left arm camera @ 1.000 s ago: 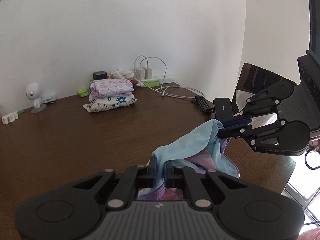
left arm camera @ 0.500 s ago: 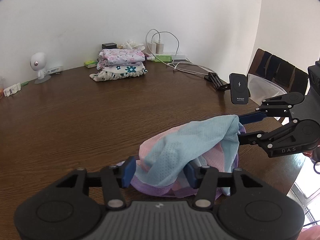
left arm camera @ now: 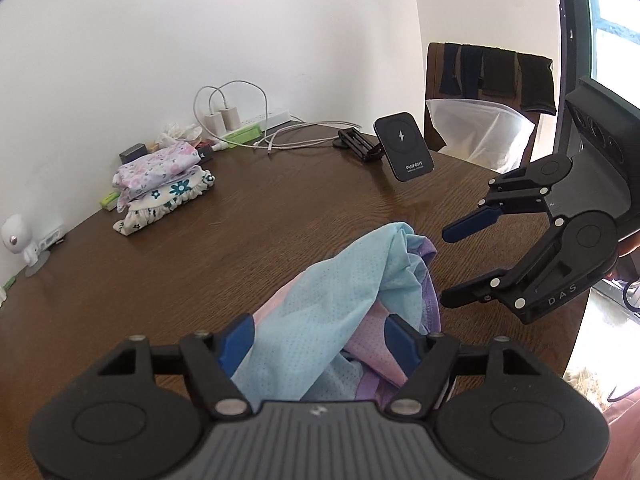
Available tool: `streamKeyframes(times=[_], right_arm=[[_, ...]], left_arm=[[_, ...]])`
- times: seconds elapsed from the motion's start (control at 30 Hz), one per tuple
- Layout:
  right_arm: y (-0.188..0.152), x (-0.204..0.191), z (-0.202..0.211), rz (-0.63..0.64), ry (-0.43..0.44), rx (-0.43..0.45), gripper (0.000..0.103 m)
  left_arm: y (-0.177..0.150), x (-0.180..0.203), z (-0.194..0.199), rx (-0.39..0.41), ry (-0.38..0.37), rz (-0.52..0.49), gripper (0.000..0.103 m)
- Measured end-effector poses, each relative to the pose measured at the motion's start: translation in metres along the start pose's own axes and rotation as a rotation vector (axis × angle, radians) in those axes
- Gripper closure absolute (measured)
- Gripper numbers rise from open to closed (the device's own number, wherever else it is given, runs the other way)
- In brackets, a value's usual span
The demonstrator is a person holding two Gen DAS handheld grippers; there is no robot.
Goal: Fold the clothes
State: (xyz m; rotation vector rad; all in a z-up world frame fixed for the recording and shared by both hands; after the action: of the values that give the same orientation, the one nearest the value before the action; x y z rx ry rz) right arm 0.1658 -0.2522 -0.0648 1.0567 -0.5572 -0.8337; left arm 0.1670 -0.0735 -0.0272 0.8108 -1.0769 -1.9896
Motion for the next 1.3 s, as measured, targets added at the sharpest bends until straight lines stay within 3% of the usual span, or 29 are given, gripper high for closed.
streamKeyframes(times=[0.03, 0.1, 0.17, 0.2, 0.27, 0.37, 0.53, 0.87, 1.17, 1.23, 1.3], right_arm=[[0.0, 0.001, -0.004, 0.001, 0.0, -0.002, 0.037], [-0.001, 0.002, -0.012, 0.004, -0.001, -0.005, 0.04], [-0.002, 0.004, -0.021, 0.001, 0.004, -0.014, 0.055], [-0.002, 0.006, -0.026, -0.002, 0.009, -0.02, 0.06], [-0.001, 0.008, -0.033, -0.008, 0.011, -0.028, 0.084], [0.001, 0.011, -0.04, -0.012, 0.006, -0.038, 0.096], [0.02, 0.015, -0.035, 0.043, -0.034, 0.005, 0.099], [0.12, -0.003, -0.02, 0.37, -0.138, 0.177, 0.1], [0.218, -0.02, 0.006, 0.457, -0.173, 0.301, 0.1], [0.214, -0.019, 0.002, 0.446, -0.19, 0.301, 0.1], [0.21, -0.016, 0.002, 0.403, -0.191, 0.321, 0.1]], left_arm=[[-0.001, 0.0, -0.004, -0.01, 0.007, -0.002, 0.04], [-0.002, -0.002, -0.011, -0.032, 0.018, 0.0, 0.066], [-0.004, -0.009, -0.015, -0.046, 0.015, 0.033, 0.087], [-0.004, -0.013, -0.016, -0.044, 0.014, 0.051, 0.091], [-0.003, -0.021, -0.014, -0.019, 0.018, 0.088, 0.093], [0.0, -0.034, -0.006, 0.02, 0.025, 0.126, 0.095], [0.01, -0.061, 0.011, 0.067, 0.077, 0.145, 0.095], [0.059, -0.09, 0.051, 0.192, 0.156, 0.088, 0.096], [0.114, -0.106, 0.084, 0.279, 0.202, 0.008, 0.096], [0.122, -0.109, 0.089, 0.291, 0.203, 0.006, 0.095], [0.111, -0.11, 0.083, 0.266, 0.158, 0.072, 0.095]])
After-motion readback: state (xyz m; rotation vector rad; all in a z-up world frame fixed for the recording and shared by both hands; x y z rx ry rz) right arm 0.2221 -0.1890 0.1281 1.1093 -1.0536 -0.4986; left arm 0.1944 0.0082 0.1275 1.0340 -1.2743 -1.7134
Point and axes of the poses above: each gripper's, at about its wrist camera, not at the fingertips, and z roughly against the way its jaws point, x to its right, y to its top, the point moved 5 cm from there along -z, roughly the way its jaws point, and after that the axes turned 15 degrees about x, right-handed, at the moved point
